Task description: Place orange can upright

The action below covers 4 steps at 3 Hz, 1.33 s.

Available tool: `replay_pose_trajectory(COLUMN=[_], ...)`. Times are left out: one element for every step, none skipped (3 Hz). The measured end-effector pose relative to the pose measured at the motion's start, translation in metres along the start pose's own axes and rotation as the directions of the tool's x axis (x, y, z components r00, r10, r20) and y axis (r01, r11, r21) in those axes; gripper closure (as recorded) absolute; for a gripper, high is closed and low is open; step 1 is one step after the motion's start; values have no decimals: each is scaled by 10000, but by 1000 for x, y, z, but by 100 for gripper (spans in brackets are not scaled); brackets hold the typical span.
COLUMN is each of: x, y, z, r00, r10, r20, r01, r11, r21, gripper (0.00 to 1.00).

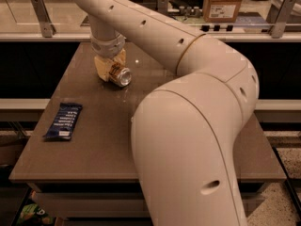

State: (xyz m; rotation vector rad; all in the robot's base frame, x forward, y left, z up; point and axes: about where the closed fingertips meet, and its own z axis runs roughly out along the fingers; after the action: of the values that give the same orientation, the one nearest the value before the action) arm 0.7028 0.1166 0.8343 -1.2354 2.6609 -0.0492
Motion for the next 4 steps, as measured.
replay_pose_trajectory(x=[0, 13, 36, 55], y=[-1, -8, -17, -26], z=[-1, -10, -24, -40], r00=[10000, 9990, 9930, 9788], r10=[-6, 150, 254, 173], r20=[51, 415, 1153, 2041], r01=[6, -162, -319, -338], r11=[10000, 9994, 9980, 9964], r21=[35, 290, 546, 776], gripper=[100, 100, 100, 100])
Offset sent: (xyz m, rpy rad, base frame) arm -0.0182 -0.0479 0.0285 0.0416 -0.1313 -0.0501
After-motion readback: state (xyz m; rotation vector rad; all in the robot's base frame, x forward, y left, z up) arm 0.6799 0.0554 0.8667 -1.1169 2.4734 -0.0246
